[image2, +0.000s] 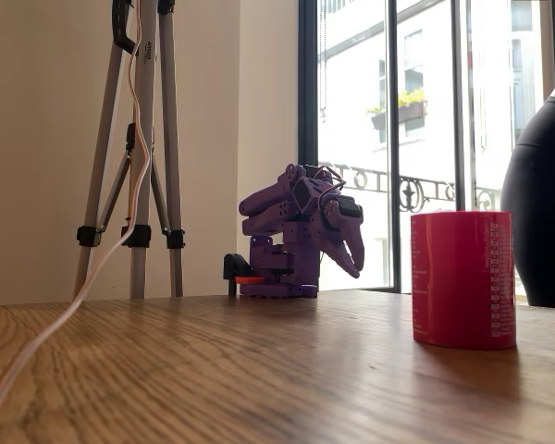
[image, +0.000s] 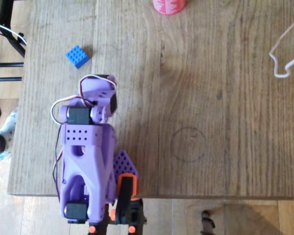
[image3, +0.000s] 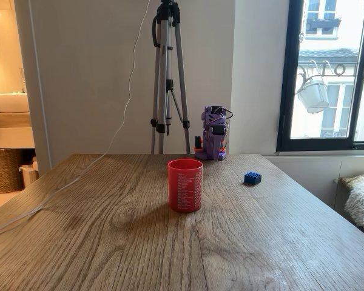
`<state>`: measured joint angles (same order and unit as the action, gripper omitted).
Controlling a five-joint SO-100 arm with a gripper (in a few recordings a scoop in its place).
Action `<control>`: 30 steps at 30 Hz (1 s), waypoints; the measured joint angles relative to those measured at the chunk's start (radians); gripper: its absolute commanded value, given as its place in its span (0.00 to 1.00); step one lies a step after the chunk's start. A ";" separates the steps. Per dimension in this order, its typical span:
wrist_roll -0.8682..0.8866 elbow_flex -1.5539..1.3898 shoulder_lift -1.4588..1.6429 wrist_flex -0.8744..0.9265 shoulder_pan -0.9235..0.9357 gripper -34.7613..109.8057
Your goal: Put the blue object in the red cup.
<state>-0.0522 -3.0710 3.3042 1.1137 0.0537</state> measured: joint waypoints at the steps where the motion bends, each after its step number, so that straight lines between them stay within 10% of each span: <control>1: 0.000 0.000 0.000 0.000 0.000 0.24; 30: -0.074 0.299 -0.215 0.160 -0.229 0.24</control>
<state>-0.1258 -2.7719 3.0894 1.2732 -0.1749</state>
